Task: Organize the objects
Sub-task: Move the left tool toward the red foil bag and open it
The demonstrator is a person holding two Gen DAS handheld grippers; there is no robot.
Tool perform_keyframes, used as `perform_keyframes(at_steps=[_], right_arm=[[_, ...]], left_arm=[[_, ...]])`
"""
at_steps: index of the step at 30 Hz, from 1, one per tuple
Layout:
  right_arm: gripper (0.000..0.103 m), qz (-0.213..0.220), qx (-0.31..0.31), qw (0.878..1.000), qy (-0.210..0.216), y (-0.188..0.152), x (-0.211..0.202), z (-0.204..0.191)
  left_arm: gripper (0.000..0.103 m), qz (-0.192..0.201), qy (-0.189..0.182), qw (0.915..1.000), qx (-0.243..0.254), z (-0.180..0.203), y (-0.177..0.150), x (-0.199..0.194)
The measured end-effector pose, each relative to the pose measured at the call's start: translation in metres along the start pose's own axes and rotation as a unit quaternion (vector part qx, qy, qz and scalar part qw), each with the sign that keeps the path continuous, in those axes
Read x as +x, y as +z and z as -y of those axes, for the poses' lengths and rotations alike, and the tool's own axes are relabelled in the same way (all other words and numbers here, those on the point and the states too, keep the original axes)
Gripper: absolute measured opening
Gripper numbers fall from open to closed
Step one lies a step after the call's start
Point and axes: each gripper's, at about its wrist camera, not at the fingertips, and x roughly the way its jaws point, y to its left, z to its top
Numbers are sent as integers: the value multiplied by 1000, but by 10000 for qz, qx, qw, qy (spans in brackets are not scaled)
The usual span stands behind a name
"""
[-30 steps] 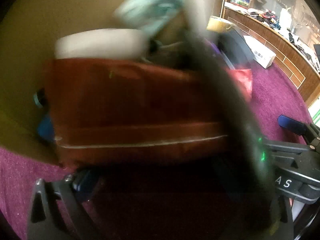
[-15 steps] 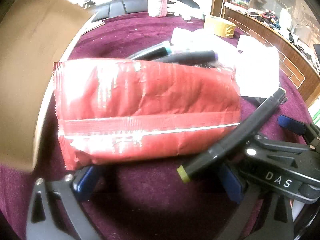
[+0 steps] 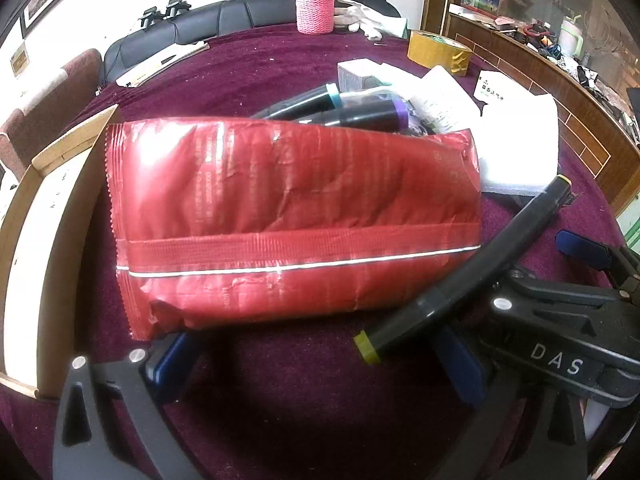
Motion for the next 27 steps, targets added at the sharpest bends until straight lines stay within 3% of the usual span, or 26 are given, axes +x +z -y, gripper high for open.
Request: perform_keyframes(at_steps=[11,16,17,23,27], right_arm=[[103,-360,114,9977,571,-10,-17,23],[100,-170,214,9977,619,-19,-38,40],[97,-57,239,9976,650,-19,-45,44],[96,769,629,9937,524,-15,-87,71],[96,768,902,9906,681,-17,-89,78]], left_arm=[[103,1,-1,10000,-8,2,-2,-7],[103,2,0,10000,-7,2,-3,-7],[103,2,-1,10000,-7,2,-3,-7],[103,1,-2,10000,-7,2,-2,-7],[103,-16,-35,10000,80,2,-2,-7]])
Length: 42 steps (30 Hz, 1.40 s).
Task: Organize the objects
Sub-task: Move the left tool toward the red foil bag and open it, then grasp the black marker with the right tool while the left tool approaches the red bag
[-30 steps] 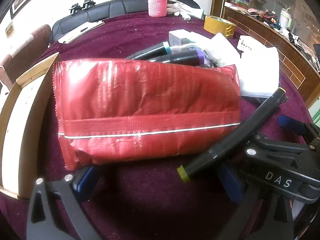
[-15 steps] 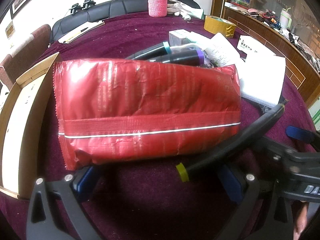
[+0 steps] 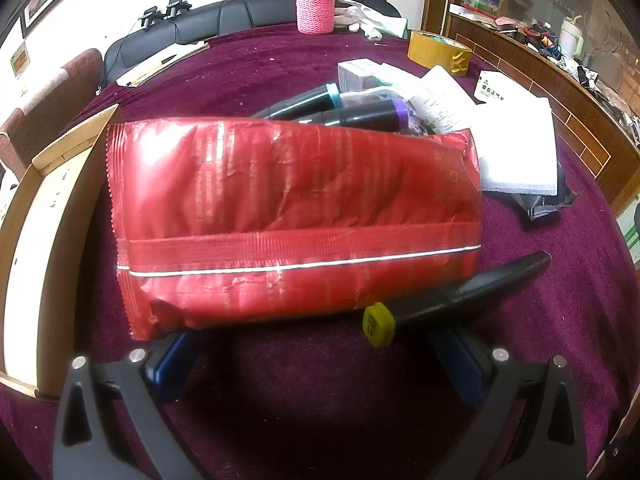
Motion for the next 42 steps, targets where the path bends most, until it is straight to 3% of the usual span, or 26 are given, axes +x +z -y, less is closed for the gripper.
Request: perform_keyframes(at_steps=[3,7,10,14,16,19,21,23,24,26,30,32,35,42], right_arm=[[96,-37,123,9995,301,-4,2,0],[96,139,-241,9986,445,-10,-6,-11],[96,281,-548,9962,616,-15,-12,-24],[96,470,-540,9944,783,-21,-16,-37],[96,313,-548,9947,806,-20,-13,-40],[96,-297,-707,9934,854,-23,-1,-51],[96,-652,-354,9927,949,-28,7,-49],[92,-966,19,9858,1373,-34,14,-50],[79,-1013,79,9858,1340,-35,16,-52],[66,-1151,72,9880,1025,-35,24,-61],[63,-1571,413,9834,812,-36,49,-68],[62,-1522,546,9839,767,-35,53,-70],[39,-1541,573,9851,503,-31,63,-79],[38,-1495,208,9885,-94,-15,86,-109]], left_arm=[[103,-375,-308,9984,279,-12,0,-4],[103,-433,-644,9963,378,-28,-19,-21],[103,-226,-890,9956,169,-53,-39,-45],[103,351,-902,9953,54,-84,-50,-80],[103,588,-826,9948,59,-96,-51,-93],[103,831,-729,9938,95,-114,-51,-105],[103,967,-722,9927,81,-123,-48,-111],[103,1019,-792,9916,-22,-129,-47,-113],[103,1047,-843,9909,-56,-131,-47,-113],[103,1061,-901,9903,-47,-131,-48,-110],[103,1110,-826,9902,171,-122,-52,-106],[103,1220,-765,9891,324,-118,-56,-110],[103,1295,-763,9875,469,-115,-60,-112],[103,1322,-882,9864,423,-123,-62,-112]])
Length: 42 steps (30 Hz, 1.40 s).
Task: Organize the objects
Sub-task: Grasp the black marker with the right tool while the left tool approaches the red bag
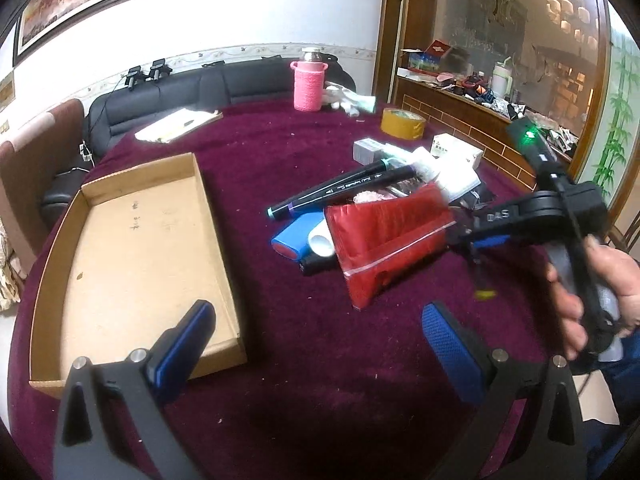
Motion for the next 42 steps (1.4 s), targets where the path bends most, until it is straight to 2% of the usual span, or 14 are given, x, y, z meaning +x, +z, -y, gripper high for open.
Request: perform_keyframes(at_steps=[3,5,10,14,20,26,28,31,32,33,35,37,40,42], right_arm=[[20,-65,-503,9986,-168,-2,-1,-7],[17,-157,-731,9971,-137,-8,-4,-2],[16,-137,-659,9976,147,-24,-19,23],[16,30,-443,9977,509,-26,-28,44],[16,36,-196,9966,797,-29,-26,60],[16,69,-164,9951,971,-29,-21,61],[16,77,-130,9945,1032,-28,-20,60],[17,93,-99,9938,1100,-27,-19,62],[17,95,-98,9938,1103,-24,-17,60],[17,101,-101,9938,1102,-24,-17,60],[17,140,-101,9942,1059,-25,-19,64],[17,143,-110,9944,1044,-24,-18,64],[17,145,-187,9950,969,-24,-17,60],[18,143,-312,9958,846,-26,-19,58]], left_arm=[[103,19,-73,10000,18,-1,1,-2],[103,14,-185,9997,128,0,5,-3],[103,-187,-492,9955,794,19,23,12],[103,-433,-946,9803,1681,48,46,36],[103,-444,-2,9564,2887,90,54,82],[102,-988,198,9344,3417,104,44,127],[96,-1054,196,9369,3326,108,39,129],[94,-1163,74,9497,2908,113,36,124],[87,-1239,34,9546,2710,115,35,123],[77,-1326,-132,9596,2479,117,35,122],[69,-1619,-677,9656,1917,114,36,124],[73,-1715,-757,9696,1571,109,38,131],[81,-1699,-658,9706,1576,113,40,135],[96,-1681,-440,9686,1780,119,41,138]])
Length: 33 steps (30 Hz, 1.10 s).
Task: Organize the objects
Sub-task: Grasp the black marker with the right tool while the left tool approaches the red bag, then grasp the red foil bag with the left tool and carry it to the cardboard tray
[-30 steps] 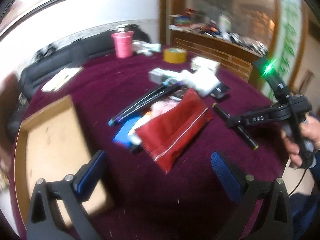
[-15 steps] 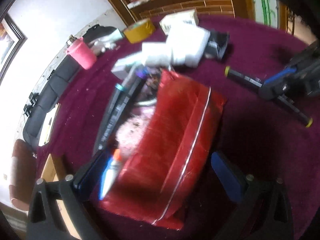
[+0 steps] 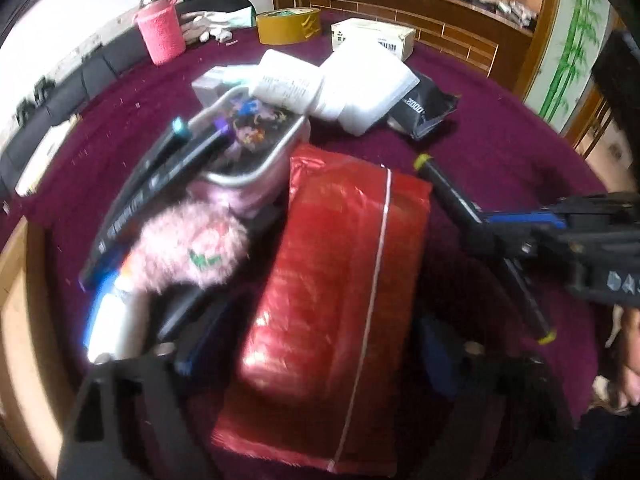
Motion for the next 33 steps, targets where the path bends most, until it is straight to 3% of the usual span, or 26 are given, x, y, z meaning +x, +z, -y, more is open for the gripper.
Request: perform_keyframes(at_steps=[4,5,6,10,15,19,21,26,31,33], right_arm=[[17,49,-348,9990,-285,-3,-1,-7],[17,66,-408,9986,-340,-6,-4,-6],[17,75,-445,9982,-389,-6,-4,-7],[16,91,-304,9991,-295,-7,-6,-4],[16,278,-249,9992,-161,-7,-22,-6],[16,431,-362,9984,-28,-5,-32,-17],[16,442,-403,9982,63,-4,-33,-24],[16,411,-548,9975,185,-1,-30,-42],[16,469,-582,9971,172,1,-34,-50],[16,446,-539,9974,160,0,-33,-47]], left_arm=[[96,103,82,9999,38,0,0,1],[84,150,-10,9999,15,1,-2,-1],[62,224,-248,9994,-35,1,-4,-5],[59,368,-323,9983,-322,-2,-14,-14],[57,668,-765,9914,-832,-10,-33,-35],[56,960,-614,9883,-1019,-20,-39,-57],[48,1173,-452,9858,-1116,-27,-43,-73],[48,1529,-369,9779,-1378,-53,-51,-103],[52,1351,-646,9779,-1460,-64,-56,-103],[82,1261,-572,9815,-1323,-56,-58,-98]])
